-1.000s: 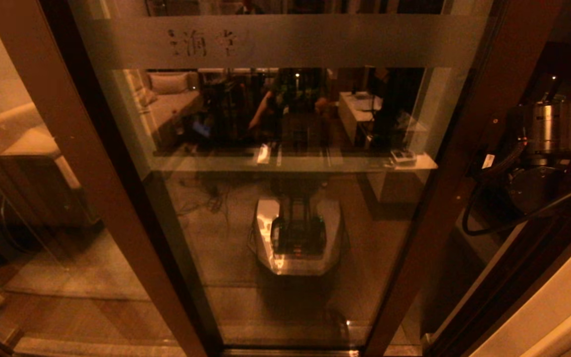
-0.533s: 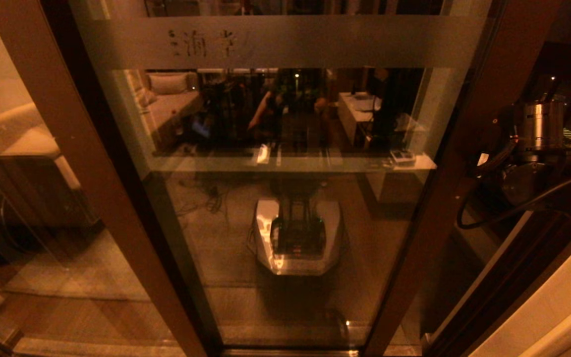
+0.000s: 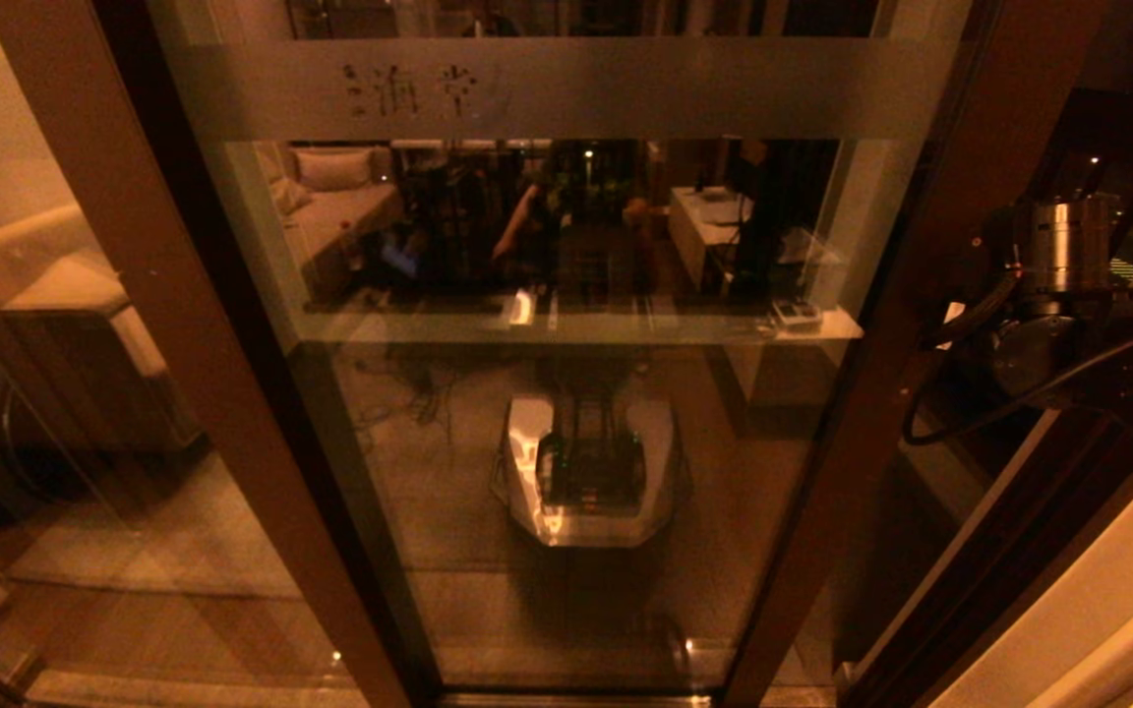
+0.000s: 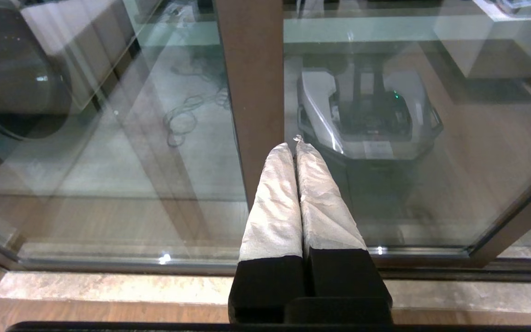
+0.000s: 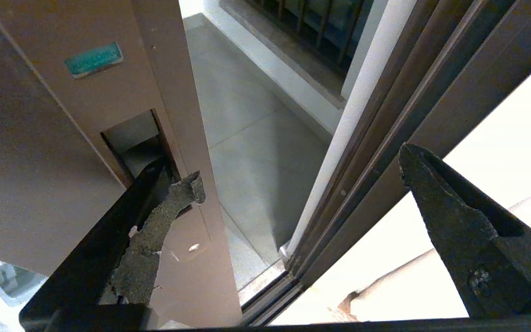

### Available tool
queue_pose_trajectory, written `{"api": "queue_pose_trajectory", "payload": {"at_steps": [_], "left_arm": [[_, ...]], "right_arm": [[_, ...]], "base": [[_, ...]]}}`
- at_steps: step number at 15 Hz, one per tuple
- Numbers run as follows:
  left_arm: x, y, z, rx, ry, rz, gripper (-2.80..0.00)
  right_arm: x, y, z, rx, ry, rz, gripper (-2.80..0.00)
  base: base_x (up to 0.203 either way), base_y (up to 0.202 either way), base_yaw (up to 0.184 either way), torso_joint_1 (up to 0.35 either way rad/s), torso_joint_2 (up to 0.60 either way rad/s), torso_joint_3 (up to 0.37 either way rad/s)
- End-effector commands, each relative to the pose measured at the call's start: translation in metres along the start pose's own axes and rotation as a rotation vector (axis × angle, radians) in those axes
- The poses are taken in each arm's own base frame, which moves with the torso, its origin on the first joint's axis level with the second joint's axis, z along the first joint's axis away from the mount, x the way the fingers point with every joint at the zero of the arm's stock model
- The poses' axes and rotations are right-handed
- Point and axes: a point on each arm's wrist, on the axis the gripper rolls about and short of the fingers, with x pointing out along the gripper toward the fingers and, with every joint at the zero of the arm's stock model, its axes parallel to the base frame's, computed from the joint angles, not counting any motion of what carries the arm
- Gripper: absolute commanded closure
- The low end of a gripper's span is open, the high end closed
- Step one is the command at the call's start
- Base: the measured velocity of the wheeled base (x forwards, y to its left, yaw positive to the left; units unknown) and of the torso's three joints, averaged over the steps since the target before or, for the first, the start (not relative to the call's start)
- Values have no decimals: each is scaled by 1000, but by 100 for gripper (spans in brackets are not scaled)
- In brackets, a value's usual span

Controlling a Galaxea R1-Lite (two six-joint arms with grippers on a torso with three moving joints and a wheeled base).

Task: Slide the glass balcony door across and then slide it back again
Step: Close the slid door

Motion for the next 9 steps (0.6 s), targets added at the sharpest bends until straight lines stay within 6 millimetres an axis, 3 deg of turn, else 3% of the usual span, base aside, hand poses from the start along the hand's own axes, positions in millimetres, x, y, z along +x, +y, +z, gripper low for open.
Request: {"api": "queue_pose_trajectory", "payload": {"at_steps": [1,9], "left_arm": [[0,0,0,0,1,-1,0],[0,0,0,0,1,-1,0]], "right_arm": [[5,-4,0,10,-4,-28,-280],[16,-17,1,12,4,-58,-280]], "base": [[0,0,0,0,0,0],[0,0,0,0,0,0]]}}
